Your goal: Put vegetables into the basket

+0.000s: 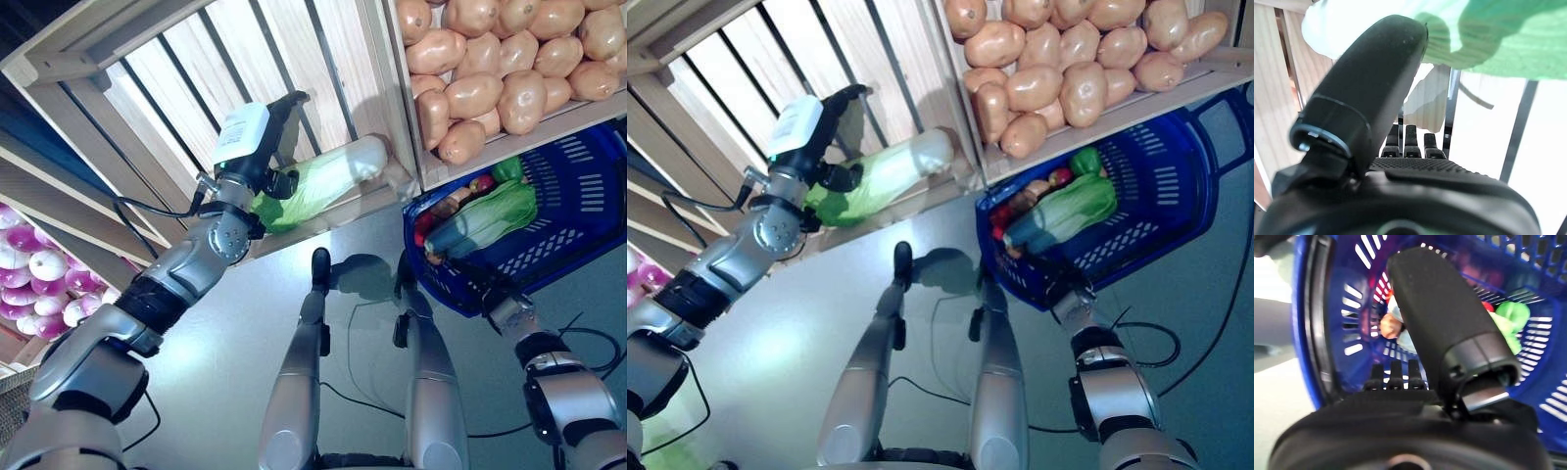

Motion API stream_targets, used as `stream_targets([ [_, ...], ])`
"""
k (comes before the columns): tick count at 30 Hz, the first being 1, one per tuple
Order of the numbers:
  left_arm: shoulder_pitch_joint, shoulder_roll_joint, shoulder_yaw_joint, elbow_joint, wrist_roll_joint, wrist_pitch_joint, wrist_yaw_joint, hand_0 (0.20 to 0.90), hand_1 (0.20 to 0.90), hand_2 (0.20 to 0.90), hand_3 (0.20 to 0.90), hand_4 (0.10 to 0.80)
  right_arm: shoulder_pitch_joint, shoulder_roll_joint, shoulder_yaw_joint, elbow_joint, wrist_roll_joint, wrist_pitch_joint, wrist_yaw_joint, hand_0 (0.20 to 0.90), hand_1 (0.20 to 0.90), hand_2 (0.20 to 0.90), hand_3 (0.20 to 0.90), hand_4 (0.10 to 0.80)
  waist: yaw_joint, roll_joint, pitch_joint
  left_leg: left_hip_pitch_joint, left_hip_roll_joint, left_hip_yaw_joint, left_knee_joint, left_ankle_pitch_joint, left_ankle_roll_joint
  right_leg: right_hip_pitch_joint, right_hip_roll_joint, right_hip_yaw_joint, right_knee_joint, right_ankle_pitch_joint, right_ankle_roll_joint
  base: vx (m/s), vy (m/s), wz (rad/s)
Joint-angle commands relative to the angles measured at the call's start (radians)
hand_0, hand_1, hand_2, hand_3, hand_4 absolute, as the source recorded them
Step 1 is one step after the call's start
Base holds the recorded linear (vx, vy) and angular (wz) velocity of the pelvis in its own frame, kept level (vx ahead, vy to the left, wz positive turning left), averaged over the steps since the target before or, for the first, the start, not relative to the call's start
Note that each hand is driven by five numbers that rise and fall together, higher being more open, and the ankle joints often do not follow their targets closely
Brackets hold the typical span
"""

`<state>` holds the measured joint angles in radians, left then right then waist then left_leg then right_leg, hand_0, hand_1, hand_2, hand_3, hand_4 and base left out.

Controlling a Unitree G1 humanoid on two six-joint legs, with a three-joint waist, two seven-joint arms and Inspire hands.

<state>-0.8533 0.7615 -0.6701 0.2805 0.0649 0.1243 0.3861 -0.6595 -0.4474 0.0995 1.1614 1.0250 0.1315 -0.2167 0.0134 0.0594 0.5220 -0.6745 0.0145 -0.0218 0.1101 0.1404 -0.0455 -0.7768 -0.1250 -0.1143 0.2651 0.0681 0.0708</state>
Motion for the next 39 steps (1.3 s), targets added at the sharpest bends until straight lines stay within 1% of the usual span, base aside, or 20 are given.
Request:
stream_targets([
  [1, -0.088, -0.097, 0.041, -0.073, -0.015, -0.064, 0.009, 0.900, 0.900, 0.900, 0.900, 0.800, 0.065, -0.026, 0.040, -0.015, -0.041, 0.005, 0.004, 0.900, 0.900, 0.900, 0.900, 0.800, -0.031, 0.001, -0.002, -0.051, -0.071, 0.032, 0.037, -0.009, 0.014, 0.051, 0.068, 0.000, -0.056, 0.047, 0.000, 0.000, 0.000, 0.00],
  [3, -0.090, -0.101, 0.051, -0.099, -0.007, -0.059, 0.021, 0.900, 0.900, 0.900, 0.900, 0.800, 0.068, -0.023, 0.040, -0.018, -0.040, -0.003, -0.001, 0.900, 0.900, 0.900, 0.900, 0.800, -0.030, 0.002, -0.002, -0.053, -0.074, 0.032, 0.042, -0.011, 0.015, 0.047, 0.068, -0.001, -0.052, 0.046, -0.001, 0.000, 0.000, 0.00],
  [5, -0.092, -0.096, 0.061, -0.120, 0.036, -0.054, 0.068, 0.900, 0.900, 0.900, 0.900, 0.800, 0.074, -0.017, 0.039, -0.019, -0.042, -0.013, -0.002, 0.900, 0.900, 0.900, 0.900, 0.800, -0.029, 0.002, -0.002, -0.059, -0.075, 0.031, 0.043, -0.006, 0.016, 0.042, 0.068, -0.002, -0.053, 0.052, -0.002, 0.000, 0.000, 0.00],
  [6, -0.089, -0.092, 0.069, -0.130, 0.060, -0.044, 0.123, 0.900, 0.900, 0.900, 0.900, 0.800, 0.078, -0.017, 0.038, -0.026, -0.044, -0.014, -0.005, 0.900, 0.900, 0.900, 0.900, 0.800, -0.028, 0.001, -0.002, -0.058, -0.076, 0.029, 0.043, -0.007, 0.017, 0.043, 0.069, -0.003, -0.054, 0.052, -0.003, 0.040, -0.030, 0.00],
  [8, -0.079, -0.076, 0.104, -0.149, 0.145, -0.015, 0.279, 0.900, 0.900, 0.900, 0.900, 0.800, 0.095, -0.007, 0.039, -0.039, -0.041, -0.026, -0.014, 0.900, 0.900, 0.900, 0.900, 0.800, -0.021, 0.000, -0.002, -0.052, -0.078, 0.025, 0.046, -0.017, 0.017, 0.049, 0.067, -0.006, -0.049, 0.039, -0.003, 0.030, -0.040, 0.00],
  [10, -0.070, -0.048, 0.155, -0.168, 0.233, -0.021, 0.403, 0.900, 0.900, 0.900, 0.900, 0.800, 0.115, 0.009, 0.040, -0.061, -0.025, -0.038, -0.032, 0.900, 0.900, 0.900, 0.900, 0.800, -0.014, -0.005, -0.002, -0.061, -0.081, 0.019, 0.056, -0.018, 0.019, 0.042, 0.064, -0.011, -0.045, 0.039, -0.006, 0.003, -0.067, 0.01],
  [11, -0.057, -0.042, 0.178, -0.178, 0.244, -0.028, 0.434, 0.900, 0.900, 0.900, 0.900, 0.800, 0.129, 0.018, 0.042, -0.071, -0.020, -0.044, -0.038, 0.900, 0.900, 0.900, 0.900, 0.800, -0.012, -0.007, -0.002, -0.059, -0.083, 0.015, 0.066, -0.030, 0.019, 0.045, 0.062, -0.013, -0.038, 0.030, -0.006, 0.004, -0.070, 0.03],
  [13, -0.042, -0.042, 0.206, -0.190, 0.278, -0.042, 0.475, 0.900, 0.900, 0.900, 0.900, 0.800, 0.136, 0.032, 0.040, -0.088, -0.021, -0.049, -0.052, 0.900, 0.900, 0.900, 0.900, 0.800, -0.008, -0.009, -0.002, -0.072, -0.085, 0.010, 0.073, -0.025, 0.018, 0.034, 0.061, -0.017, -0.036, 0.037, -0.008, -0.003, -0.043, 0.02],
  [15, -0.009, -0.052, 0.243, -0.218, 0.346, -0.043, 0.541, 0.900, 0.900, 0.900, 0.900, 0.800, 0.153, 0.051, 0.039, -0.123, -0.001, -0.043, -0.069, 0.900, 0.900, 0.900, 0.900, 0.800, -0.003, -0.015, -0.002, -0.069, -0.087, 0.003, 0.082, -0.038, 0.018, 0.038, 0.060, -0.021, -0.025, 0.024, -0.006, 0.018, -0.045, 0.00],
  [18, -0.001, -0.063, 0.263, -0.227, 0.416, -0.050, 0.584, 0.900, 0.900, 0.900, 0.900, 0.800, 0.154, 0.068, 0.047, -0.142, 0.004, -0.051, -0.064, 0.900, 0.900, 0.900, 0.900, 0.800, -0.001, -0.023, -0.002, -0.082, -0.086, -0.002, 0.088, -0.035, 0.017, 0.027, 0.060, -0.027, -0.019, 0.028, -0.008, -0.001, -0.040, 0.00],
  [20, -0.004, -0.073, 0.259, -0.238, 0.419, -0.054, 0.567, 0.900, 0.900, 0.900, 0.900, 0.800, 0.150, 0.075, 0.057, -0.165, -0.005, -0.042, -0.079, 0.900, 0.900, 0.900, 0.900, 0.800, -0.002, -0.027, -0.002, -0.081, -0.085, -0.001, 0.084, -0.034, 0.017, 0.026, 0.063, -0.027, -0.019, 0.029, -0.007, 0.000, 0.000, 0.00],
  [23, 0.002, -0.092, 0.253, -0.256, 0.378, -0.083, 0.496, 0.900, 0.900, 0.900, 0.900, 0.800, 0.152, 0.082, 0.065, -0.188, -0.007, -0.042, -0.100, 0.900, 0.900, 0.900, 0.900, 0.800, -0.004, -0.032, -0.002, -0.078, -0.085, 0.002, 0.077, -0.034, 0.017, 0.026, 0.069, -0.025, -0.022, 0.029, -0.008, 0.000, 0.000, 0.00],
  [24, 0.012, -0.096, 0.246, -0.265, 0.354, -0.087, 0.456, 0.900, 0.900, 0.900, 0.900, 0.800, 0.161, 0.083, 0.065, -0.189, -0.008, -0.046, -0.099, 0.900, 0.900, 0.900, 0.900, 0.800, -0.003, -0.030, -0.002, -0.069, -0.086, 0.001, 0.077, -0.043, 0.017, 0.034, 0.070, -0.025, -0.018, 0.020, -0.007, 0.000, 0.000, 0.00],
  [25, 0.019, -0.104, 0.236, -0.265, 0.297, -0.100, 0.387, 0.900, 0.900, 0.900, 0.900, 0.800, 0.162, 0.085, 0.063, -0.187, -0.013, -0.048, -0.100, 0.900, 0.900, 0.900, 0.900, 0.800, -0.004, -0.029, -0.002, -0.071, -0.087, 0.001, 0.077, -0.043, 0.017, 0.032, 0.070, -0.025, -0.017, 0.021, -0.005, 0.000, 0.000, 0.00],
  [26, 0.024, -0.112, 0.230, -0.268, 0.227, -0.104, 0.321, 0.900, 0.900, 0.900, 0.900, 0.800, 0.161, 0.084, 0.061, -0.185, -0.019, -0.048, -0.099, 0.900, 0.900, 0.900, 0.900, 0.800, -0.004, -0.027, -0.002, -0.072, -0.086, 0.003, 0.077, -0.041, 0.017, 0.031, 0.070, -0.026, -0.019, 0.023, -0.004, 0.000, 0.000, 0.00],
  [28, 0.040, -0.127, 0.204, -0.277, 0.147, -0.100, 0.208, 0.900, 0.900, 0.900, 0.900, 0.800, 0.154, 0.081, 0.054, -0.183, -0.026, -0.047, -0.100, 0.900, 0.900, 0.900, 0.900, 0.800, -0.005, -0.021, -0.002, -0.077, -0.088, 0.006, 0.069, -0.030, 0.018, 0.027, 0.070, -0.027, -0.026, 0.035, -0.003, 0.000, 0.000, 0.00],
  [30, 0.053, -0.139, 0.176, -0.274, 0.108, -0.093, 0.116, 0.900, 0.900, 0.900, 0.900, 0.800, 0.153, 0.074, 0.045, -0.172, -0.036, -0.041, -0.095, 0.900, 0.900, 0.900, 0.900, 0.800, -0.007, -0.015, -0.002, -0.068, -0.089, 0.011, 0.068, -0.036, 0.019, 0.034, 0.070, -0.026, -0.026, 0.029, -0.002, 0.002, 0.020, 0.00],
  [31, 0.052, -0.140, 0.163, -0.275, 0.084, -0.089, 0.087, 0.900, 0.900, 0.900, 0.900, 0.800, 0.146, 0.067, 0.040, -0.163, -0.041, -0.036, -0.089, 0.900, 0.900, 0.900, 0.900, 0.800, -0.008, -0.011, -0.002, -0.074, -0.089, 0.014, 0.066, -0.028, 0.019, 0.029, 0.070, -0.026, -0.030, 0.038, -0.004, 0.007, 0.051, 0.00],
  [34, 0.053, -0.146, 0.132, -0.277, 0.041, -0.062, 0.018, 0.900, 0.900, 0.900, 0.900, 0.800, 0.139, 0.051, 0.031, -0.130, -0.053, -0.024, -0.071, 0.900, 0.900, 0.900, 0.900, 0.800, -0.010, -0.002, -0.002, -0.065, -0.090, 0.018, 0.069, -0.034, 0.021, 0.038, 0.069, -0.024, -0.026, 0.031, -0.003, 0.017, 0.040, -0.01],
  [39, 0.019, -0.132, 0.092, -0.258, -0.015, -0.025, -0.036, 0.900, 0.900, 0.900, 0.900, 0.800, 0.110, 0.023, 0.037, -0.080, -0.060, -0.016, -0.039, 0.900, 0.900, 0.900, 0.900, 0.800, -0.014, 0.008, -0.002, -0.068, -0.088, 0.028, 0.076, -0.030, 0.023, 0.034, 0.069, -0.017, -0.023, 0.031, -0.006, 0.002, 0.006, -0.01],
])
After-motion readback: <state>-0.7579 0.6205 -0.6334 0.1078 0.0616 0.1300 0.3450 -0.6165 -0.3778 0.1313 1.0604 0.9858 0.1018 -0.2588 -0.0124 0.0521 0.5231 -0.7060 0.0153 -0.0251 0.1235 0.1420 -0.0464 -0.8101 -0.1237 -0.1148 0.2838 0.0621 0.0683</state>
